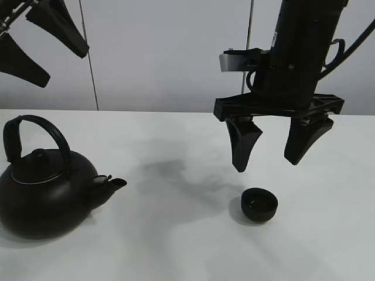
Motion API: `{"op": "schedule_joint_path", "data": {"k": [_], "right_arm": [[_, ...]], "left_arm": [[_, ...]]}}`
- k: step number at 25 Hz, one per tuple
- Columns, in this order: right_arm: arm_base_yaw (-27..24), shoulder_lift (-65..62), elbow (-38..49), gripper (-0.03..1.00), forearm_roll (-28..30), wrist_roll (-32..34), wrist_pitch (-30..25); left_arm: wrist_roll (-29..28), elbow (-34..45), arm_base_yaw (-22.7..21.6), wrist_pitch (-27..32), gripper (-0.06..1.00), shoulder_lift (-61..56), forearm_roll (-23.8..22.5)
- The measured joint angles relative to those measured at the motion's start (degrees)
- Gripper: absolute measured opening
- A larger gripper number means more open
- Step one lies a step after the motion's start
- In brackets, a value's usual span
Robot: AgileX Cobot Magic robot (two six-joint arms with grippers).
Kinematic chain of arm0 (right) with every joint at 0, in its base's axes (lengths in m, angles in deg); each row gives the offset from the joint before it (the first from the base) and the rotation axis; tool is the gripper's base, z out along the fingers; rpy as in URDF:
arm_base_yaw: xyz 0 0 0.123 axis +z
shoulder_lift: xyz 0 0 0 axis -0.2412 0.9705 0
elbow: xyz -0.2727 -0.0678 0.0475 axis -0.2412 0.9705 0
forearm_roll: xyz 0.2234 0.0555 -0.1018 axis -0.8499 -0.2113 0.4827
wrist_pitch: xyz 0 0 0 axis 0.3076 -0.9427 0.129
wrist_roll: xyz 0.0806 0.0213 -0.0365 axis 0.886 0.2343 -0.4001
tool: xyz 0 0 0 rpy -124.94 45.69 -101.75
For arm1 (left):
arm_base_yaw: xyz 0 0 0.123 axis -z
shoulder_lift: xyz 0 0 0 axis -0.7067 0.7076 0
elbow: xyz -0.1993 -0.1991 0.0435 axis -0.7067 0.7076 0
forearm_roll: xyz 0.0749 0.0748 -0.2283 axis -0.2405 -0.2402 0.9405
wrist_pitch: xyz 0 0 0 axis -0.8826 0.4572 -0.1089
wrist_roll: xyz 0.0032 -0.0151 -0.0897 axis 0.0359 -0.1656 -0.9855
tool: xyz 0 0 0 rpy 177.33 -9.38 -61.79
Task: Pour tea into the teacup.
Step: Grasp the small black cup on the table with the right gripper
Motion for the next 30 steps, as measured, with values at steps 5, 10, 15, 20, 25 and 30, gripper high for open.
{"op": "schedule_joint_path", "data": {"k": [5, 10, 15, 20, 25, 30], "right_arm": [[2.21, 0.68, 0.0, 0.56, 2.27, 0.63, 1.19], [3.59, 2.49, 0.0, 0.56, 6.16, 3.19, 1.33], [3.7, 4.16, 0.12, 0.56, 7.72, 3.62, 2.27], [3.7, 5.28, 4.02, 0.56, 7.79, 4.38, 8.11], [3.7, 5.52, 7.33, 0.56, 7.68, 4.98, 12.38], [2.69, 6.29, 7.47, 0.56, 6.46, 5.77, 13.64]], "left_arm": [[0.0, 0.0, 0.0, -0.06, 0.54, 0.0, 0.0], [-0.06, 0.0, 0.0, -0.1, 0.54, 0.0, 0.0], [0.0, 0.0, 0.0, -0.1, 0.54, 0.0, 0.0], [0.0, 0.0, 0.0, -0.1, 0.54, 0.0, 0.0], [0.0, 0.0, 0.0, -0.11, 0.54, 0.0, 0.0], [0.0, 0.0, 0.0, -0.11, 0.54, 0.0, 0.0]]}}
